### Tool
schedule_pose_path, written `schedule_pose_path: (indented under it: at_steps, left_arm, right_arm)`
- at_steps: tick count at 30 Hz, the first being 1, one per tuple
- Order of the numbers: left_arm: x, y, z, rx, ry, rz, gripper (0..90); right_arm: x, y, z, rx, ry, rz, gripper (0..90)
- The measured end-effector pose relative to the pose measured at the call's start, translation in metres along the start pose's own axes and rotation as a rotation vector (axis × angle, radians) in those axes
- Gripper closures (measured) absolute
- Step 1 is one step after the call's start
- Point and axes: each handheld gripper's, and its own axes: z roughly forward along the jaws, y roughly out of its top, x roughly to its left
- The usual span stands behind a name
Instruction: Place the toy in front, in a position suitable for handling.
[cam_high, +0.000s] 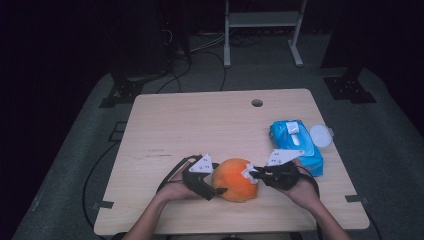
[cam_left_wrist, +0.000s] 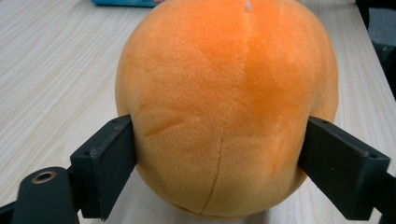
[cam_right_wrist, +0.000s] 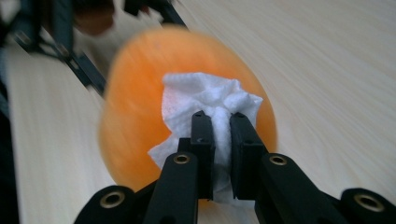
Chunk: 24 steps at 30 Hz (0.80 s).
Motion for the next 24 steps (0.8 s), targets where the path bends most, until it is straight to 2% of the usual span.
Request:
schedule_pose_path:
  at_steps: [3,6,8,9,10,12,14,16,17,18,20,21,23,24]
  left_arm:
    - [-0.003,0.003,0.001,0.011,0.006,0.018,14.4]
    - [-0.009,0.007,0.002,0.027,0.022,0.061,14.4]
    - [-0.008,0.007,0.001,0.031,0.018,0.061,14.2]
    - [-0.007,0.007,0.0,0.024,0.008,0.047,13.9]
    - [-0.004,0.006,-0.001,0.008,-0.006,0.016,12.2]
    - [0.004,0.005,-0.004,-0.003,-0.035,-0.067,8.9]
    - [0.009,0.004,-0.004,-0.009,-0.042,-0.139,6.3]
    - [0.012,0.005,0.001,-0.001,-0.086,-0.203,5.4]
    - [0.011,0.005,0.003,-0.003,-0.101,-0.209,8.7]
    - [0.007,0.007,0.004,-0.005,-0.086,-0.189,12.7]
    - [-0.003,0.015,0.002,-0.01,-0.042,-0.088,22.0]
    - [-0.007,0.018,0.001,0.002,-0.022,-0.043,24.2]
    - [-0.012,0.021,-0.001,0.018,0.0,0.016,25.9]
    - [-0.012,0.021,-0.001,0.016,-0.002,0.024,26.4]
  right_arm:
    - [-0.003,-0.005,-0.002,0.013,-0.008,0.016,81.1]
    - [0.005,0.006,-0.003,-0.028,-0.006,-0.007,81.1]
    - [0.01,0.014,-0.001,-0.041,0.006,-0.026,81.1]
    - [0.01,0.014,0.001,-0.033,0.005,-0.039,81.1]
    - [0.01,0.013,0.002,-0.028,0.007,-0.04,81.1]
    - [0.007,0.008,0.003,-0.011,0.0,-0.037,81.1]
    - [0.004,0.003,-0.001,-0.013,-0.002,-0.02,81.1]
    - [0.002,0.0,-0.003,-0.014,0.006,-0.003,81.1]
    - [0.002,0.0,-0.004,-0.019,0.01,-0.003,81.1]
    - [0.003,0.002,-0.005,-0.024,0.009,-0.001,81.2]
    - [0.009,0.009,-0.005,-0.038,0.006,-0.024,81.2]
    - [0.013,0.013,-0.006,-0.059,0.019,-0.028,81.2]
    - [0.018,0.018,-0.008,-0.076,0.027,-0.054,81.2]
    - [0.018,0.019,-0.01,-0.079,0.029,-0.061,81.2]
